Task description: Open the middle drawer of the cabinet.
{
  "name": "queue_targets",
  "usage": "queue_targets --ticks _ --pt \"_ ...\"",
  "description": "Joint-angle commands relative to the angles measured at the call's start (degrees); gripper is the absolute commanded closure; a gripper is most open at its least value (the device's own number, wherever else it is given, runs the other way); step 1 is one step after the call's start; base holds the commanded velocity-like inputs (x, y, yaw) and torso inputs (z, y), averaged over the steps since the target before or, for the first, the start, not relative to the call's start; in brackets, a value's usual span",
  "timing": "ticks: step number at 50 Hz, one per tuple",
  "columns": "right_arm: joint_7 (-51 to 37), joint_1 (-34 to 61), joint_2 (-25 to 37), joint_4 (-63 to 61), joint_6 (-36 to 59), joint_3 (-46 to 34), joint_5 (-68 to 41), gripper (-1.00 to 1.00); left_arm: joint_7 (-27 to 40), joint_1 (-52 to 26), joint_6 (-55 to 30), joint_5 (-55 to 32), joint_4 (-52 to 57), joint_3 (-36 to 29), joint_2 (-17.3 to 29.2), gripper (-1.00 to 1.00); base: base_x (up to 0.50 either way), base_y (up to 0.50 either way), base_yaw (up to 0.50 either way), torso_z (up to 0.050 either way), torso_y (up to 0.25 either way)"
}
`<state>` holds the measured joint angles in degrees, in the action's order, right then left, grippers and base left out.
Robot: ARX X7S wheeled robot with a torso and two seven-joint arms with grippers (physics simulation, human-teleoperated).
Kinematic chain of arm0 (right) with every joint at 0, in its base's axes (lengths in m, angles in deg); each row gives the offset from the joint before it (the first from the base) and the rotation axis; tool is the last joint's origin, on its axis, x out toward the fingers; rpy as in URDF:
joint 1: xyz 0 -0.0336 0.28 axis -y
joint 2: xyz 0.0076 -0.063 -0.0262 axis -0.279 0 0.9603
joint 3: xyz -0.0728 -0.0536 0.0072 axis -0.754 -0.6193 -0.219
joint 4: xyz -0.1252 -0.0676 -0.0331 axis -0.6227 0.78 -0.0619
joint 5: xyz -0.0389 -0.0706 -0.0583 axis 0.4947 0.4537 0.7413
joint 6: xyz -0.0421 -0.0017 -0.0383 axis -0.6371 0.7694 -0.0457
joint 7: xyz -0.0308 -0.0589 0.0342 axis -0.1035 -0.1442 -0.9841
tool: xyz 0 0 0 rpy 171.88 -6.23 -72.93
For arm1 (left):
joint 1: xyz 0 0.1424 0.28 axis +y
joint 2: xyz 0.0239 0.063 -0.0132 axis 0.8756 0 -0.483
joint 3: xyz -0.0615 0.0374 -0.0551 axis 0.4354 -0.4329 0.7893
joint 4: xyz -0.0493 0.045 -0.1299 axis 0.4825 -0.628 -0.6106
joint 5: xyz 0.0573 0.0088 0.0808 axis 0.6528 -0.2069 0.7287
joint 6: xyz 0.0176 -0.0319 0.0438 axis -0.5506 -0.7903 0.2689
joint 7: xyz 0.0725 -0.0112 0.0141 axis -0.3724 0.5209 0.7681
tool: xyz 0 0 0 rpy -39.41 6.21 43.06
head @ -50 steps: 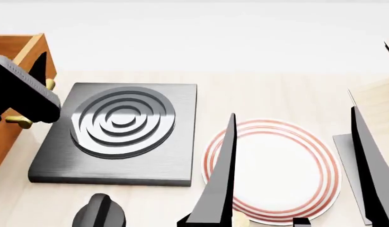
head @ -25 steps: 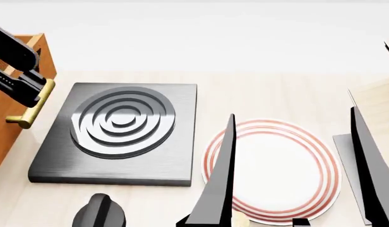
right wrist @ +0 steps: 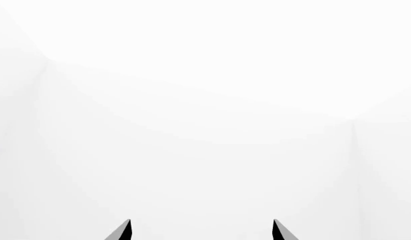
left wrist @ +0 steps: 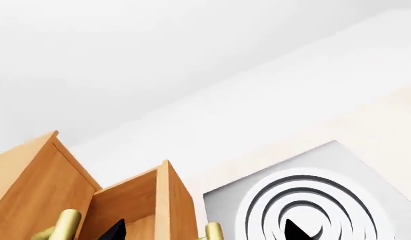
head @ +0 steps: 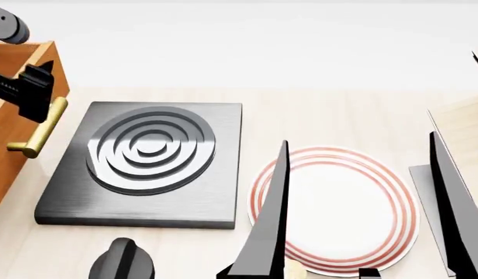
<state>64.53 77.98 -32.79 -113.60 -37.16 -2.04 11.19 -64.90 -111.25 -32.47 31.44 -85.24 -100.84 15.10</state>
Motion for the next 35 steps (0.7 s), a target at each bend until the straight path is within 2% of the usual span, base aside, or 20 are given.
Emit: queue_targets --ticks 1,13,24,35 --pt "-0.4 0.0 0.4 0.1 -0.2 -0.1 -0.4 -1.0 1.7 -1.4 -3.3 -1.7 -4.6 0.8 -2.0 -1.0 0.0 0.0 0.0 0.0 0.0" --pt "-1.1 -0.1 1.0 0.5 -0.4 -0.4 -0.6 -1.0 4.5 -1.6 -5.2 -3.3 -7.5 2.3 -3.6 -1.0 0.0 0.0 0.0 0.0 0.0" --pt "-1.6 0.0 1.5 0.7 -0.5 -0.8 -0.6 -1.0 5.4 -1.3 -6.2 -8.9 -9.2 6.6 -4.7 -1.0 0.0 0.0 0.0 0.0 0.0" --pt "-2.2 -0.1 2.0 0.9 -0.6 -1.1 -0.7 -1.0 6.3 -2.0 -3.8 -6.2 -14.0 6.2 -6.9 -1.0 0.0 0.0 0.0 0.0 0.0"
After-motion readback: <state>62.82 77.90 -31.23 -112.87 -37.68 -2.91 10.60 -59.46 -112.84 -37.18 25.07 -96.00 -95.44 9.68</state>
